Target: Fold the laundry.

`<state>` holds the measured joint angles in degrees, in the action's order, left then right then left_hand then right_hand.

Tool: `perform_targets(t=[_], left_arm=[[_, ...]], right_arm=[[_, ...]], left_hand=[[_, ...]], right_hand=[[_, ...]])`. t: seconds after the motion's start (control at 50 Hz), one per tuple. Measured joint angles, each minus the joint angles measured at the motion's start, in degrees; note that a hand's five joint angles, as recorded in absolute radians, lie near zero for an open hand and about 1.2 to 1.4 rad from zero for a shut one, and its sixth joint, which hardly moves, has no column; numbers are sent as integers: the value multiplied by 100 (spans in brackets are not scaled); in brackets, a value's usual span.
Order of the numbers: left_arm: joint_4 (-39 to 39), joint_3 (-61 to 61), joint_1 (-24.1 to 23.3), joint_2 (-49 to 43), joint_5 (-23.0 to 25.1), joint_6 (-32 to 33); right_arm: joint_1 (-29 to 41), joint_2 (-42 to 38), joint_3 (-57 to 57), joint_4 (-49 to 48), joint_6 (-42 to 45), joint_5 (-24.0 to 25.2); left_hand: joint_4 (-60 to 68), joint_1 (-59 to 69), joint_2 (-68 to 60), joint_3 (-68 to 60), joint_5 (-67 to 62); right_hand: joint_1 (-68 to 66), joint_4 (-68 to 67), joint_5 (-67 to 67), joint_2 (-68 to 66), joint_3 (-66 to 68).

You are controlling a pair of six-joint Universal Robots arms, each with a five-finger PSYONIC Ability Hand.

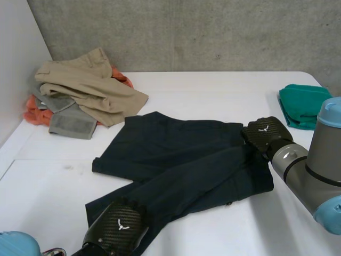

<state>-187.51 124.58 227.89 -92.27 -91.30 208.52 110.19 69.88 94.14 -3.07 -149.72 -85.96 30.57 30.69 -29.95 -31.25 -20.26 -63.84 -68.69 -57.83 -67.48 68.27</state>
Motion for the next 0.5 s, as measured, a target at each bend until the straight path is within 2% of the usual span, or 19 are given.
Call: perform_targets(t=[0.18, 0.22, 0.24, 0.26, 0.3, 0.4, 0.5], left_arm=[[-324, 16, 2, -341, 5, 32], [-447, 14, 3, -432, 4, 34], [-506, 11, 5, -468, 3, 37], [-575, 7, 7, -505, 1, 41], [-710, -2, 16, -565, -3, 50], [-960, -53, 112, -611, -20, 65], [-827, -84, 302, -246, -24, 58]], right_arm=[[1, -46, -9, -9, 5, 0], [-1, -51, -9, -9, 5, 0], [-3, -51, -9, -8, 5, 1], [-5, -51, -9, -8, 5, 1], [-17, -48, -9, -9, 5, -4], [-51, -8, 3, 22, 16, -18], [-79, 232, 130, 262, 202, -12]], left_hand=[[9, 1, -6, 0, -12], [1025, 1159, -1150, -1065, -1037], [1025, 1159, -1150, -1065, -1037], [2435, 2476, -2385, -2342, -2427], [3559, 3108, -3453, -3412, -3551], [3789, 3356, -3779, -3655, -3774], [3789, 3402, -3812, -3655, -3775]], right_hand=[[0, 0, 0, 0, 0], [0, 0, 0, 0, 0], [0, 0, 0, 0, 0], [0, 0, 0, 0, 0], [0, 0, 0, 0, 0], [0, 0, 0, 0, 0], [0, 0, 0, 0, 0]])
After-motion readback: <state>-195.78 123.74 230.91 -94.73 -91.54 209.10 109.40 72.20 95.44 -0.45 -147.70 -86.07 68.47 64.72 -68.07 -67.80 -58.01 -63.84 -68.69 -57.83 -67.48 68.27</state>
